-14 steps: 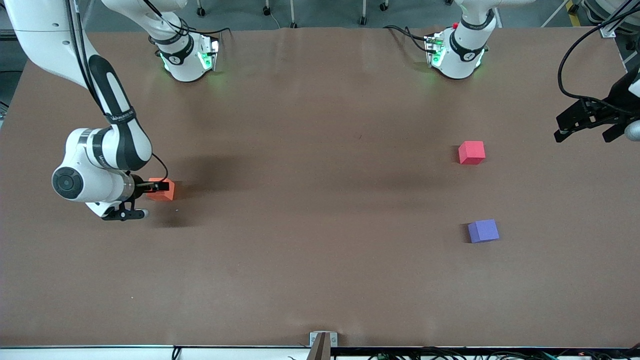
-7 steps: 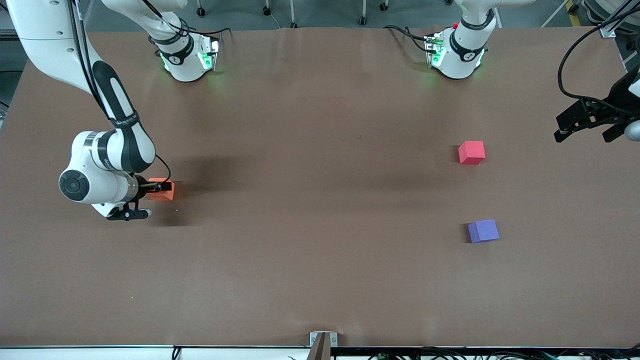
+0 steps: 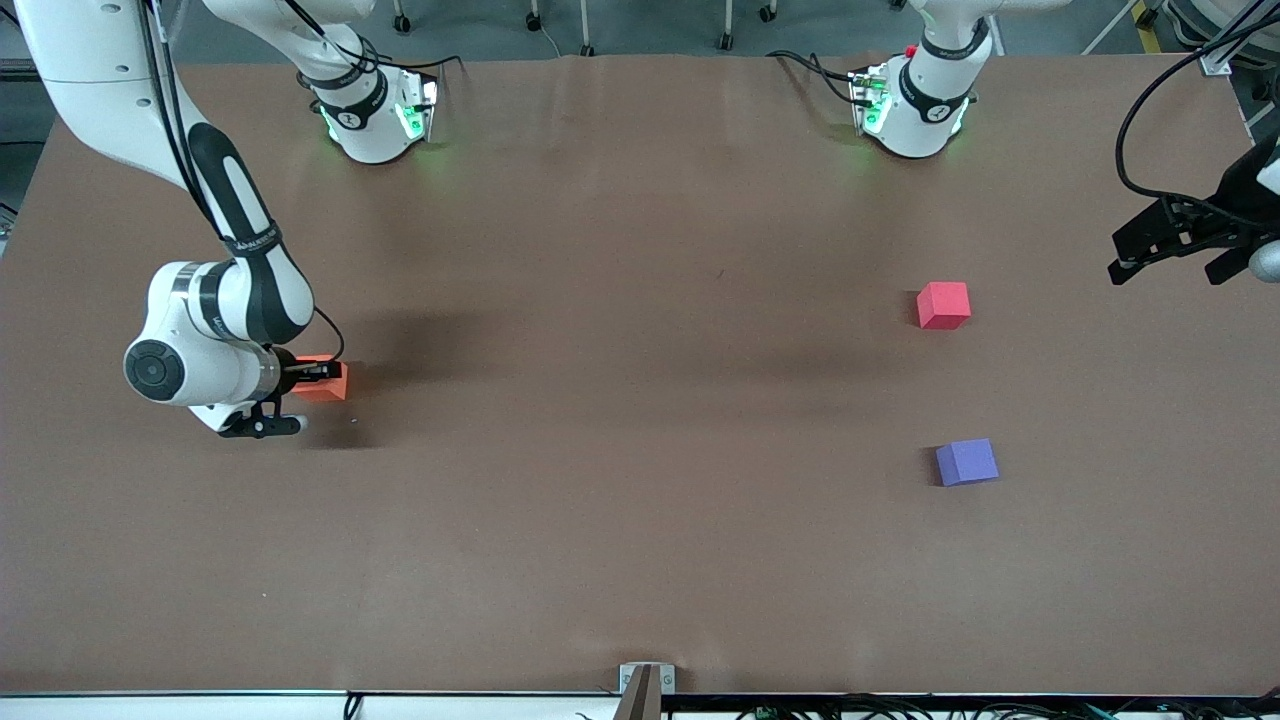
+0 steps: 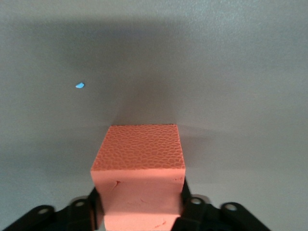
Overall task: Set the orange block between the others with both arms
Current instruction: 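Lift the orange cube with the right gripper toward the table middle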
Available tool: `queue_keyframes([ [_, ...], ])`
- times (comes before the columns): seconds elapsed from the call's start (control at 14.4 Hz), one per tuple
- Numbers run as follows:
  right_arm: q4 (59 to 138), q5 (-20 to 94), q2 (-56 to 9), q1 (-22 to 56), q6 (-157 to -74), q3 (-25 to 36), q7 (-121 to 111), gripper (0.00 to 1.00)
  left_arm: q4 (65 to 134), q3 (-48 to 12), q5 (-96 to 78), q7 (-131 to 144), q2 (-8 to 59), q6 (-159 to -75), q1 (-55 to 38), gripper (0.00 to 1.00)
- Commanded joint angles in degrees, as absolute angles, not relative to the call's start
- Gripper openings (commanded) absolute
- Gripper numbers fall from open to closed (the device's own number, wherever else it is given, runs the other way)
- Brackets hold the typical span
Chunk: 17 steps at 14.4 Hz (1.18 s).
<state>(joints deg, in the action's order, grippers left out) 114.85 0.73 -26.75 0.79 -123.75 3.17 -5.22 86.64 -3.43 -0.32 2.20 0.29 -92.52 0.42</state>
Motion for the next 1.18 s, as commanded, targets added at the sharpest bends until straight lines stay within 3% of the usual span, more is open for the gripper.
queue_keyframes([
  [0.0,113.1,0.8,-26.0,2.6,-122.7,3.2,-4.8,0.34,87.5,-3.6,-1.1,2.2,-0.8,-92.8,0.7,1.0],
  [0.21,103.6,0.8,-25.9,7.7,-114.1,3.2,-5.5,0.32,87.5,-3.7,-1.1,2.3,-0.9,-92.8,0.6,1.0],
  [0.42,91.1,0.3,-27.1,19.9,-105.7,3.2,-5.6,0.32,87.5,-3.7,-1.1,2.4,-1.0,-92.8,0.6,1.0],
  [0.83,70.0,0.0,-43.0,38.9,-107.0,3.3,-13.0,0.32,87.5,-4.0,-1.1,2.4,-0.9,-92.8,0.7,1.0],
  [1.11,69.2,-2.4,-45.8,43.6,-111.9,3.3,-32.2,0.33,87.6,-4.0,-1.0,2.4,-1.0,-92.8,0.7,1.0],
])
